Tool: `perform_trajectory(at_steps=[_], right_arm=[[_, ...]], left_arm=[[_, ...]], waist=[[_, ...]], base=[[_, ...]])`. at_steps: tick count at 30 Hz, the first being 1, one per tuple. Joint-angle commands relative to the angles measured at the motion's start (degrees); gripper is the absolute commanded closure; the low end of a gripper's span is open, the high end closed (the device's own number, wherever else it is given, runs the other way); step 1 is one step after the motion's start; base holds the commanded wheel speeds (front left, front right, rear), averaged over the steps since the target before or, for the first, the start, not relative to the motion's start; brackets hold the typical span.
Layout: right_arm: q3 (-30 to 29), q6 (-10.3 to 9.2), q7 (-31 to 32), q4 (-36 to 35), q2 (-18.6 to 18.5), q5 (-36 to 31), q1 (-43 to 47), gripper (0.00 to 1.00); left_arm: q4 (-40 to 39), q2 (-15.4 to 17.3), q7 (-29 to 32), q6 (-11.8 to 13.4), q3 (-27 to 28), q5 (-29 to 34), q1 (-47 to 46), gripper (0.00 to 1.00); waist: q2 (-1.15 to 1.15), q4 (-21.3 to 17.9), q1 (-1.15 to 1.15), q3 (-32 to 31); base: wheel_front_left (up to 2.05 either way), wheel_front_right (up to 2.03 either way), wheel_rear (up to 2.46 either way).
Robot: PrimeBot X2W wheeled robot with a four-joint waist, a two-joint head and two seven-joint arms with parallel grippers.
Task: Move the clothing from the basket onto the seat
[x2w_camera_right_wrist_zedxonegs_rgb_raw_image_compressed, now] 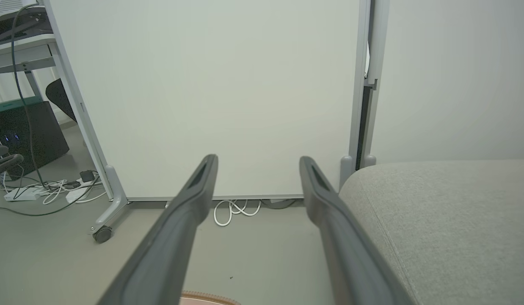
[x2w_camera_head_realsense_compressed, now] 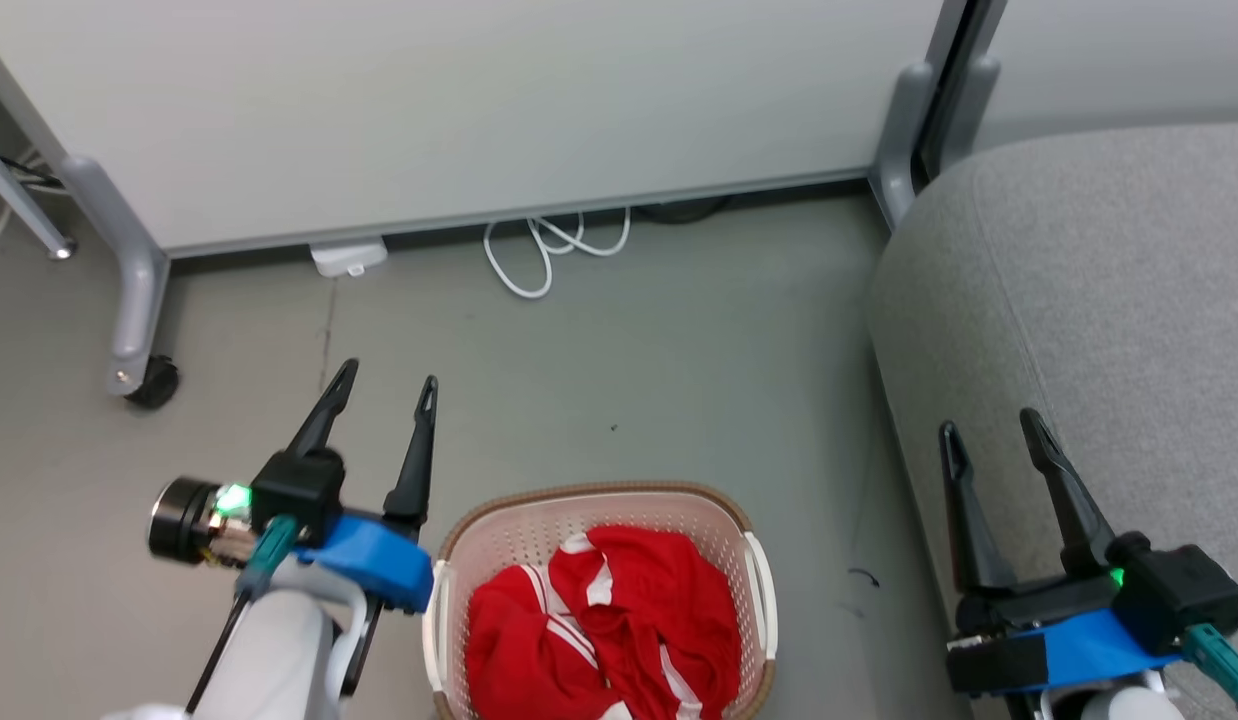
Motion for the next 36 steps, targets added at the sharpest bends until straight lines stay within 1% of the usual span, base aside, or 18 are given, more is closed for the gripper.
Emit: perform_trajectory(at_steps=[1,5,9,10,13,20,25,29,32,36], right_arm=[[0.2,0.03,0.0,-0.3,-0.2,-0.3,-1.4,0.00],[0.9,0.03,0.0,-0.9,-0.2,-0.6,-3.9,0.00],[1.7,0.03,0.0,-1.4,-0.2,-0.9,-6.4,0.00],[1.7,0.03,0.0,-1.4,-0.2,-0.9,-6.4,0.00],[2.4,0.03,0.0,-1.9,-0.2,-0.9,-8.4,0.00],[3.6,0.03,0.0,-3.3,-0.2,-1.2,-12.7,0.00],[4.1,0.03,0.0,-4.3,-0.2,-1.4,-15.6,0.00],[4.6,0.03,0.0,-5.3,-0.2,-1.1,-17.8,0.00],[5.0,0.03,0.0,-6.1,-0.2,-1.0,-19.3,0.00],[5.0,0.03,0.0,-7.1,-0.2,-0.8,-20.7,0.00]], left_arm=[[2.1,0.8,-0.2,-0.4,-2.0,-0.1,-2.7,0.00],[9.7,3.0,-0.2,-0.3,-9.5,-2.3,-9.6,0.00],[18.6,4.2,0.0,-0.3,-18.5,-4.4,-16.3,0.00],[18.6,4.2,0.0,-0.3,-18.5,-4.4,-16.3,0.00],[24.7,4.6,1.1,-0.3,-25.4,-5.7,-20.5,0.00],[34.6,4.9,4.6,-0.3,-41.2,-8.7,-27.3,0.00],[38.5,5.3,7.5,-0.3,-51.0,-11.2,-31.1,0.00],[40.3,6.0,10.6,-0.3,-57.7,-13.5,-34.3,0.00],[41.1,6.8,13.3,-0.3,-61.0,-15.0,-36.3,0.00],[41.7,7.7,17.9,-0.3,-62.8,-15.2,-37.9,0.00]], waist=[[0.00,-1.3,-0.01,2.4],[0.00,-2.9,-0.01,6.5],[0.00,-4.4,-0.01,10.7],[0.00,-4.4,-0.01,10.7],[0.00,-5.5,-0.01,13.7],[0.00,-7.7,-0.01,21.2],[0.00,-8.9,-0.01,26.5],[0.00,-9.9,-0.01,30.8],[0.00,-10.6,-0.01,33.7],[0.00,-11.5,-0.01,36.9]], base=[[0.00,0.00,0.00],[0.00,0.00,0.00],[0.00,0.00,0.00],[0.00,0.00,0.00],[0.00,0.00,0.00],[0.00,0.00,0.00],[0.00,0.00,0.00],[0.00,0.00,0.00],[0.00,0.00,0.00],[0.00,0.00,0.00]])
